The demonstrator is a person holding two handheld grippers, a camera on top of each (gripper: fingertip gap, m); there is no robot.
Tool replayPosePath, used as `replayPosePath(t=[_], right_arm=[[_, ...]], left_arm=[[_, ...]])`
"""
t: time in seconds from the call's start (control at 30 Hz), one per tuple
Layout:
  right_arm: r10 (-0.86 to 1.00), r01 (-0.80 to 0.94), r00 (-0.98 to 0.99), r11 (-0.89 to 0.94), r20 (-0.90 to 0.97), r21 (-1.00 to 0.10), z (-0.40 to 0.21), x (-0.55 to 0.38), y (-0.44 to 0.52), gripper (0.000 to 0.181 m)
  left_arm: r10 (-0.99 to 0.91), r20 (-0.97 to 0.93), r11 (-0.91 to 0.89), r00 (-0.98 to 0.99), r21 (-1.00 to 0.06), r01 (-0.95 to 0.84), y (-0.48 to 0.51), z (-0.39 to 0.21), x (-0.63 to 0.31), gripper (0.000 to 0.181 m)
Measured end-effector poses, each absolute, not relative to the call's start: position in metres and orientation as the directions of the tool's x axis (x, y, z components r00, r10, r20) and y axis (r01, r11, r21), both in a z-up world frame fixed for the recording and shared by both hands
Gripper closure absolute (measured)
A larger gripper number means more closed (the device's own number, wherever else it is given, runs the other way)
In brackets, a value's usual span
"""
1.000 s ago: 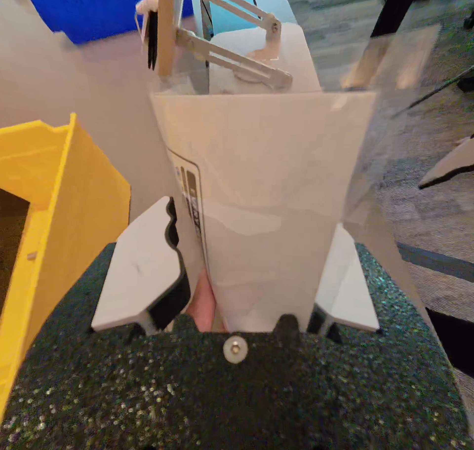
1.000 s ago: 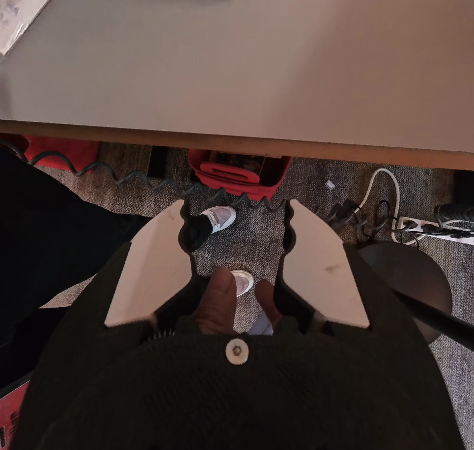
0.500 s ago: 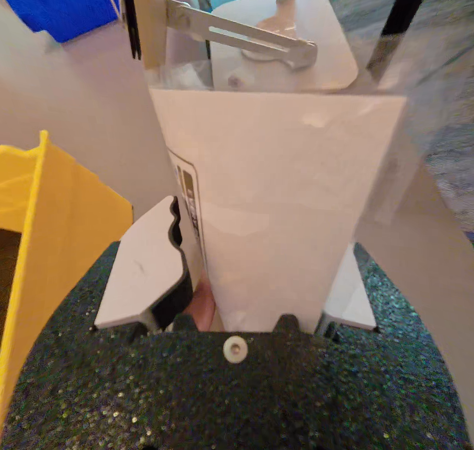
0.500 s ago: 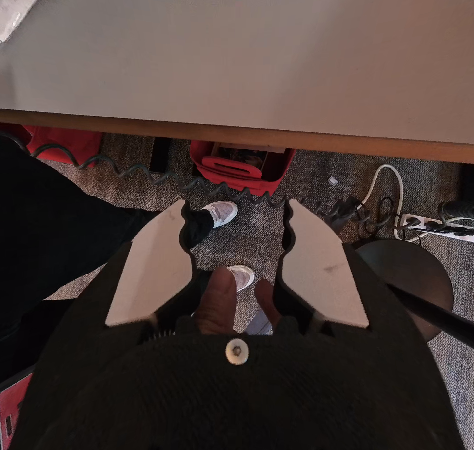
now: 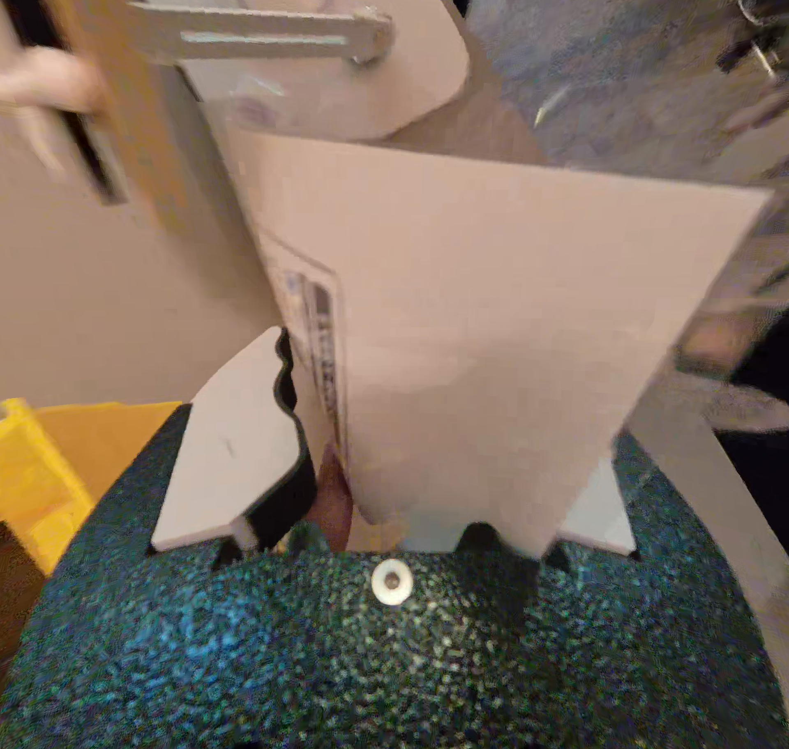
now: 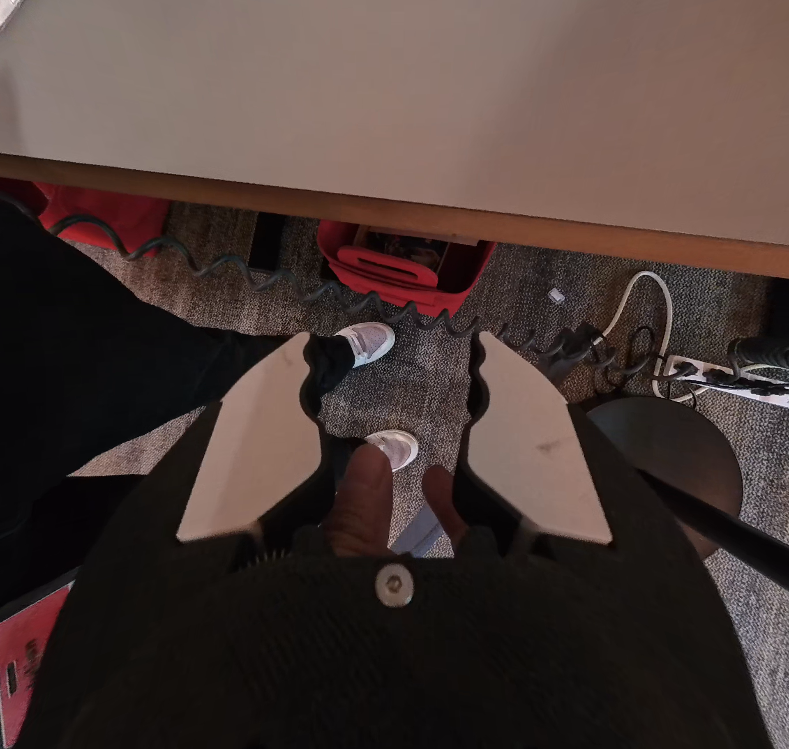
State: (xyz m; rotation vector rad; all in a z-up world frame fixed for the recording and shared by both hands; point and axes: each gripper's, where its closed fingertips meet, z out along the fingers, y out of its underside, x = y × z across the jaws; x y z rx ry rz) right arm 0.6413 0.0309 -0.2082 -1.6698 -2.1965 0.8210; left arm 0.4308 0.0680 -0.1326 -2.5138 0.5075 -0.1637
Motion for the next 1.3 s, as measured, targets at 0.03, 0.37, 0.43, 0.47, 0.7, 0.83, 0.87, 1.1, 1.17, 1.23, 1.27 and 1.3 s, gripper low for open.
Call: replayPosePath(t=[0.03,0.37,0.43,0.47,0.7,0.83,0.87,1.1,1.17,1.23,1.27,1.3], right_arm=[[0.945,0.795,-0.302,0.177,-0.126,-0.580,-0.207,0.641,0.031,0.113],[0.952,0.800,-0.278,0.156,-0.128,-0.580,-0.208,0.641,0.033,0.113],[0.951,0.801,-0.280,0.157,-0.131,-0.578,-0.209,0.640,0.033,0.113],[0.950,0.802,-0.284,0.160,-0.131,-0.576,-0.209,0.640,0.032,0.113],[0.946,0.803,-0.289,0.157,-0.145,-0.575,-0.212,0.634,0.029,0.113],[0.939,0.799,-0.313,0.179,-0.142,-0.574,-0.213,0.628,0.025,0.113],[0.938,0.797,-0.317,0.182,-0.142,-0.576,-0.212,0.627,0.024,0.113],[0.934,0.797,-0.329,0.195,-0.140,-0.571,-0.212,0.628,0.021,0.113],[0.936,0.800,-0.322,0.189,-0.142,-0.570,-0.213,0.630,0.020,0.113],[0.938,0.800,-0.315,0.181,-0.143,-0.572,-0.213,0.630,0.021,0.113],[0.939,0.800,-0.311,0.177,-0.144,-0.573,-0.213,0.630,0.021,0.113],[0.940,0.801,-0.309,0.174,-0.146,-0.573,-0.214,0.630,0.021,0.114]], left_arm=[[-0.316,-0.019,-0.746,0.949,-0.613,-0.260,0.076,-0.124,0.419,0.098],[-0.074,-0.378,-0.555,0.923,-0.754,-0.353,0.034,-0.117,0.427,0.090],[-0.052,-0.472,-0.547,0.880,-0.724,-0.421,0.022,-0.112,0.431,0.090],[-0.044,-0.490,-0.552,0.870,-0.714,-0.431,0.015,-0.111,0.433,0.090],[0.026,-0.379,-0.537,0.925,-0.786,-0.307,0.001,-0.106,0.441,0.089],[0.006,-0.355,-0.503,0.935,-0.809,-0.304,0.017,-0.109,0.454,0.089],[0.010,-0.370,-0.506,0.929,-0.803,-0.315,0.022,-0.113,0.453,0.089],[-0.021,-0.265,-0.528,0.964,-0.816,-0.236,0.056,-0.147,0.435,0.096],[-0.057,-0.282,-0.541,0.958,-0.798,-0.267,0.064,-0.154,0.433,0.095],[-0.094,-0.330,-0.560,0.939,-0.763,-0.324,0.069,-0.165,0.433,0.096],[-0.138,-0.309,-0.568,0.941,-0.754,-0.330,0.071,-0.171,0.438,0.096],[-0.185,-0.293,-0.591,0.938,-0.729,-0.344,0.072,-0.176,0.441,0.092]])
